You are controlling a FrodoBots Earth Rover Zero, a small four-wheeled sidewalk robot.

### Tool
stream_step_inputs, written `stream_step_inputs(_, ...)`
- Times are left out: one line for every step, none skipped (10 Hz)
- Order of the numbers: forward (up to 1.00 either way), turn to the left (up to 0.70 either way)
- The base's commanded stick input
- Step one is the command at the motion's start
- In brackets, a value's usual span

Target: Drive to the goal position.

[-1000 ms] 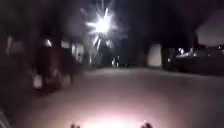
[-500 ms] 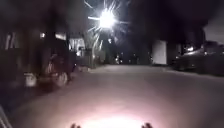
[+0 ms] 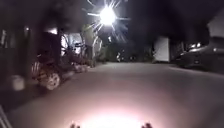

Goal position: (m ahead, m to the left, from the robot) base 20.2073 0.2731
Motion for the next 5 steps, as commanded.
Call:
stream_step_inputs(1.00,-0.31)
stream_step_inputs(1.00,-0.12)
stream_step_inputs(1.00,0.00)
stream_step_inputs(1.00,0.00)
stream_step_inputs(1.00,0.00)
